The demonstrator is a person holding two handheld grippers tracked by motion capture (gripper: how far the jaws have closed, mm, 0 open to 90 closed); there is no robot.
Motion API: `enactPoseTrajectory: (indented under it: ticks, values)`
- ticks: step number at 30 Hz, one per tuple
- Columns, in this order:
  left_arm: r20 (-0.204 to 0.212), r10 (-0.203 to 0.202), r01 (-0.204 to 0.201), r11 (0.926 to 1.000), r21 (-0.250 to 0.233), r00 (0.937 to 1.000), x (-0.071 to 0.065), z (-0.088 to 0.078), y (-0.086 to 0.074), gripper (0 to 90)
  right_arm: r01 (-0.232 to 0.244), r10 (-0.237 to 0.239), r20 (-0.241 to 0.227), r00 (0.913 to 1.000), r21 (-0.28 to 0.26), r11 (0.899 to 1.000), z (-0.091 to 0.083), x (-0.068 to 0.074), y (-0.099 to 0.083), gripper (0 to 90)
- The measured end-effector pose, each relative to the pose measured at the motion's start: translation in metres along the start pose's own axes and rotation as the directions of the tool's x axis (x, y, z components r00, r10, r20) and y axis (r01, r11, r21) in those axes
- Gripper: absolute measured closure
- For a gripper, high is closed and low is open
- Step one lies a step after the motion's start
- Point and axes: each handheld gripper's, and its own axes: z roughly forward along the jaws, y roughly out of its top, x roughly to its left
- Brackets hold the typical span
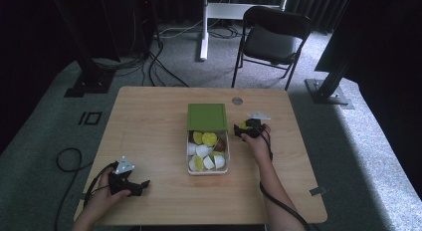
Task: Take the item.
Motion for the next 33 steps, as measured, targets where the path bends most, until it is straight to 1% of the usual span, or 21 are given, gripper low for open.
enactPoseTrajectory:
  ticks: [2, 4, 5, 6, 7, 9, 11, 13, 18, 19, 21, 23, 26, 29, 33]
  values:
    - [0.0, 0.0, 0.0, 1.0, 0.0, 1.0, 0.0, 0.0, 0.0, 0.7, 0.013, -0.013, -0.008, 0.9999, -0.018, 1.0, -0.006, -0.001, 0.001, 13.5]
    - [0.0, 0.0, 0.0, 1.0, 0.0, 1.0, 0.0, 0.0, 0.0, 0.7, 0.015, -0.015, -0.02, 0.9997, -0.042, 0.999, -0.012, -0.001, 0.001, 13.3]
    - [0.0, 0.0, 0.0, 1.0, 0.0, 1.0, 0.0, 0.0, 0.0, 0.7, 0.015, -0.015, -0.02, 0.9997, -0.042, 0.999, -0.012, -0.001, 0.001, 13.3]
    - [0.0, 0.0, 0.0, 1.0, 0.0, 1.0, 0.0, 0.0, 0.0, 0.7, 0.028, -0.028, -0.02, 0.9994, -0.036, 0.999, -0.014, -0.002, 0.001, 13.4]
    - [0.0, 0.0, 0.0, 1.0, 0.0, 1.0, 0.0, 0.0, 0.0, 0.7, 0.044, -0.045, -0.022, 0.9987, -0.038, 0.998, -0.021, -0.003, 0.0, 13.5]
    - [0.0, 0.0, 0.0, 1.0, 0.001, 1.0, 0.0, 0.0, 0.0, 0.7, 0.045, -0.048, -0.042, 0.9979, -0.061, 0.997, -0.025, -0.003, -0.001, 13.5]
    - [0.0, 0.0, 0.0, 1.0, 0.0, 1.0, 0.0, 0.0, 0.0, 0.7, 0.074, -0.078, -0.058, 0.9953, -0.064, 0.995, -0.03, -0.003, -0.003, 13.6]
    - [0.0, 0.0, 0.0, 1.0, 0.0, 1.0, 0.0, 0.0, 0.0, 0.7, 0.084, -0.089, -0.071, 0.9935, -0.064, 0.994, -0.035, -0.001, -0.004, 13.6]
    - [0.0, 0.0, 0.0, 1.0, 0.0, 1.0, 0.0, 0.0, 0.0, 0.7, 0.087, -0.094, -0.078, 0.9925, -0.089, 0.992, -0.047, -0.001, -0.009, 13.6]
    - [0.0, 0.0, 0.0, 1.0, 0.0, 1.0, 0.0, 0.0, 0.0, 0.7, 0.082, -0.09, -0.084, 0.9924, -0.088, 0.993, -0.05, -0.001, -0.01, 13.6]
    - [0.0, 0.0, 0.0, 1.0, 0.0, 1.0, 0.0, 0.0, 0.0, 0.7, 0.077, -0.084, -0.075, 0.9936, -0.085, 0.993, -0.054, 0.0, -0.012, 13.6]
    - [0.0, 0.0, 0.0, 1.0, 0.0, 1.0, 0.0, 0.0, 0.0, 0.7, 0.075, -0.083, -0.081, 0.9933, -0.091, 0.993, -0.058, 0.001, -0.014, 13.6]
    - [0.0, 0.0, 0.0, 1.0, 0.0, 1.0, 0.0, 0.0, 0.0, 0.7, 0.092, -0.101, -0.092, 0.9906, -0.096, 0.991, -0.064, 0.004, -0.016, 13.6]
    - [0.0, 0.0, 0.0, 1.0, 0.0, 1.0, 0.0, 0.0, 0.0, 0.7, 0.094, -0.105, -0.103, 0.9891, -0.102, 0.99, -0.071, 0.006, -0.019, 13.6]
    - [0.0, 0.0, 0.0, 1.0, 0.0, 1.0, 0.0, 0.0, 0.0, 0.7, 0.115, -0.129, -0.128, 0.9834, -0.11, 0.987, -0.08, 0.009, -0.022, 13.6]
